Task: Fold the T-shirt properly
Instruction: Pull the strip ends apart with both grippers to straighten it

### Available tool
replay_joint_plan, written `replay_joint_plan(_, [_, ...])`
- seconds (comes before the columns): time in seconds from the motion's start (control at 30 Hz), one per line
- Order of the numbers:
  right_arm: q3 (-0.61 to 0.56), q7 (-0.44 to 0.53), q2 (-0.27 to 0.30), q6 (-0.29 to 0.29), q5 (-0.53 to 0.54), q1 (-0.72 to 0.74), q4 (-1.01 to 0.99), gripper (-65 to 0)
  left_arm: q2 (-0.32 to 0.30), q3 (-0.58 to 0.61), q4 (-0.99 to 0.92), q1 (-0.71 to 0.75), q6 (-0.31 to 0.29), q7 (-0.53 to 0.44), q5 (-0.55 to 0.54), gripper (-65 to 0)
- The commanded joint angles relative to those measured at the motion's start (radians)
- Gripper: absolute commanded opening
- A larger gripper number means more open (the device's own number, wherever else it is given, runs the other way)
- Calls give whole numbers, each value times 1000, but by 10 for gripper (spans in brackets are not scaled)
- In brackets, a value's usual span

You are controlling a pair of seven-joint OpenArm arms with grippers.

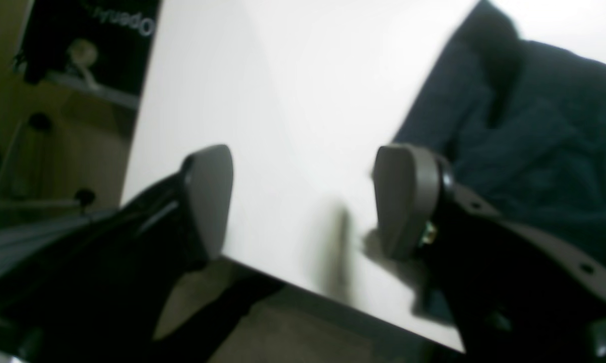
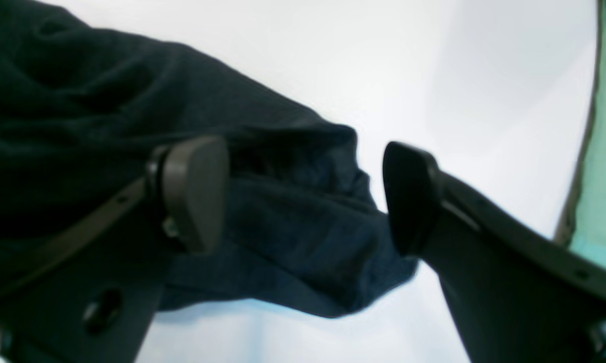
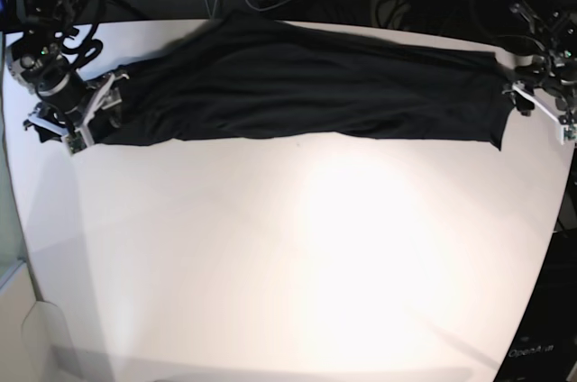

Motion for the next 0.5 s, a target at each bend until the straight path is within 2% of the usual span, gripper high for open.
replay_joint_plan(0.0, [15,23,14,-5,7,8,16,-174,-18,0,19,-14,5,-12,-3,-226])
replay_joint_plan(0.3, [43,23,17,-5,7,9,13,-174,-9,4,21,-43,5,-7,-3,-226])
replay_joint_plan(0.47, [78,23,16,-5,7,36,-19,-174,-12,69,33,-66,5,111,-12,-225])
